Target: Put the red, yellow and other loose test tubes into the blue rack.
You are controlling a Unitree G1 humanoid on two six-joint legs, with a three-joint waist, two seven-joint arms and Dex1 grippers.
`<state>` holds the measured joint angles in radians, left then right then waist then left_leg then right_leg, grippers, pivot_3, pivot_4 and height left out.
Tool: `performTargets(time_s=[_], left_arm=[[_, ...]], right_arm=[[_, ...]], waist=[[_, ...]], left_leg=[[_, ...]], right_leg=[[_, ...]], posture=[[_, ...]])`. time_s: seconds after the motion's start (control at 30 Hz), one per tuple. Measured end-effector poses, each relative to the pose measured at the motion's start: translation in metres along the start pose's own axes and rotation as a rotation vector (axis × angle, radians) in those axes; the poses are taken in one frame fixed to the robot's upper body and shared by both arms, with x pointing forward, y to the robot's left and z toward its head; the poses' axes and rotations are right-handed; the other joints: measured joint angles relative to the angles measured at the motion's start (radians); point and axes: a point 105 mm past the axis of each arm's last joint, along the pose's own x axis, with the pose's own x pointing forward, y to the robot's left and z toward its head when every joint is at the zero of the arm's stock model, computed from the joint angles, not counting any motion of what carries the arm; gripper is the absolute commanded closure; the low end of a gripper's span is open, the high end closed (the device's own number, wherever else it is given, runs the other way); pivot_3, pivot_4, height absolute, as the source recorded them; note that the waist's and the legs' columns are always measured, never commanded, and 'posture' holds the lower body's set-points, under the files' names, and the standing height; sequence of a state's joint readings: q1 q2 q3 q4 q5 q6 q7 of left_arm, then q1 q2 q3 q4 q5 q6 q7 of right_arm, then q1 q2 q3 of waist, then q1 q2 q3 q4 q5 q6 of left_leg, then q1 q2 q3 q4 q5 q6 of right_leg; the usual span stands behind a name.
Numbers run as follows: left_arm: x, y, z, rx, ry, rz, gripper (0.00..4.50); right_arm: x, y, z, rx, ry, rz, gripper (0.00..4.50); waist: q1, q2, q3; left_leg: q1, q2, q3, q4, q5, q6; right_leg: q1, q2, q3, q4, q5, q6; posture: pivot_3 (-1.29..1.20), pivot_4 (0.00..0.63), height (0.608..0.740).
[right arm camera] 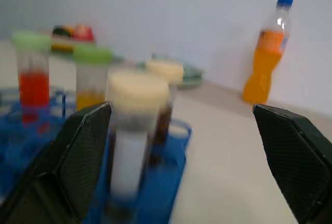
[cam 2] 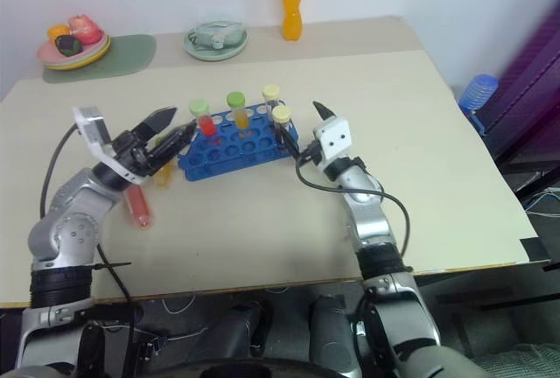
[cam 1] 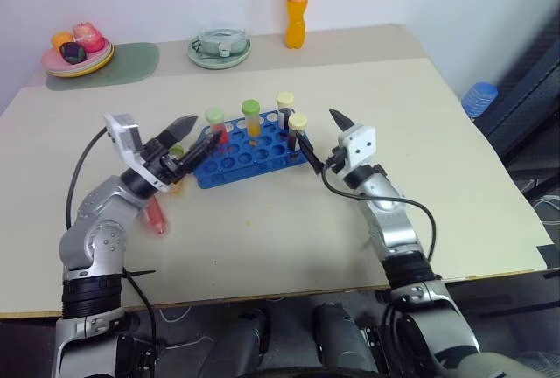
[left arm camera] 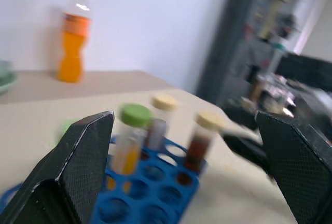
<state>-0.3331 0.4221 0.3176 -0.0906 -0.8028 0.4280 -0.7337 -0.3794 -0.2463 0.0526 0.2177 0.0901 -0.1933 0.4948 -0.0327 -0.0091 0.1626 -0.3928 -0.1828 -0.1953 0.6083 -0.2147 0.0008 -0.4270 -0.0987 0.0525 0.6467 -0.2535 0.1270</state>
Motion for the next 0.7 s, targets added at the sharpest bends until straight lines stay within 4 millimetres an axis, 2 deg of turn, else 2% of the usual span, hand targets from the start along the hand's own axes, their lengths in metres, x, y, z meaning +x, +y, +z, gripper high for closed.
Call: performTargets(time_s=[0.13,0.27,0.4,0.5,0.6,0.7], left_arm=[[0.005,0.009,0.018,-0.041,-0.048,0.099,0.0],[0.01,0.023,0.016,-0.046,0.074,0.332,0.0],[-0.001,0.039,0.002,0.019,0.302,0.605,0.0],[-0.007,0.049,0.005,0.002,0.392,0.776,0.0],[-0.002,0.049,0.011,-0.089,0.427,0.847,0.0],[-0.003,0.053,0.017,-0.139,0.482,0.918,0.0]], right_arm=[[-0.04,0.0,-0.012,0.004,0.152,0.103,0.04],[-0.068,-0.008,0.004,-0.018,0.233,0.214,0.04],[-0.072,-0.012,0.031,0.008,0.211,0.26,0.04],[-0.069,-0.015,0.045,0.013,0.192,0.27,0.04],[-0.066,-0.015,0.049,0.007,0.18,0.278,0.04],[-0.065,-0.013,0.044,0.008,0.192,0.294,0.04]], waist=[[0.017,0.0,0.0],[0.026,-0.001,0.001],[0.023,-0.004,0.003],[0.029,-0.007,0.004],[0.044,-0.01,0.006],[0.047,-0.011,0.006]], left_leg=[[-0.001,0.001,0.003,0.003,-0.002,0.001],[-0.001,0.002,0.004,0.005,-0.003,0.003],[-0.001,0.004,0.005,0.005,-0.005,0.002],[-0.001,0.004,0.004,0.006,-0.005,0.002],[-0.001,0.004,0.005,0.007,-0.005,0.001],[-0.001,0.004,0.005,0.007,-0.004,0.0]], right_leg=[[0.0,0.0,0.0,0.0,0.0,0.0],[0.002,-0.002,0.0,-0.002,0.0,0.0],[0.002,0.0,0.0,-0.001,0.0,0.0],[0.002,0.001,0.0,-0.001,0.0,0.0],[0.002,0.001,0.0,-0.002,0.0,0.0],[0.002,0.002,0.0,-0.002,0.0,0.0]], posture=[[0.0,0.15,0.74],[0.0,0.15,0.74],[0.0,0.15,0.74],[0.0,0.15,0.74],[0.0,0.15,0.74],[0.0,0.15,0.74]])
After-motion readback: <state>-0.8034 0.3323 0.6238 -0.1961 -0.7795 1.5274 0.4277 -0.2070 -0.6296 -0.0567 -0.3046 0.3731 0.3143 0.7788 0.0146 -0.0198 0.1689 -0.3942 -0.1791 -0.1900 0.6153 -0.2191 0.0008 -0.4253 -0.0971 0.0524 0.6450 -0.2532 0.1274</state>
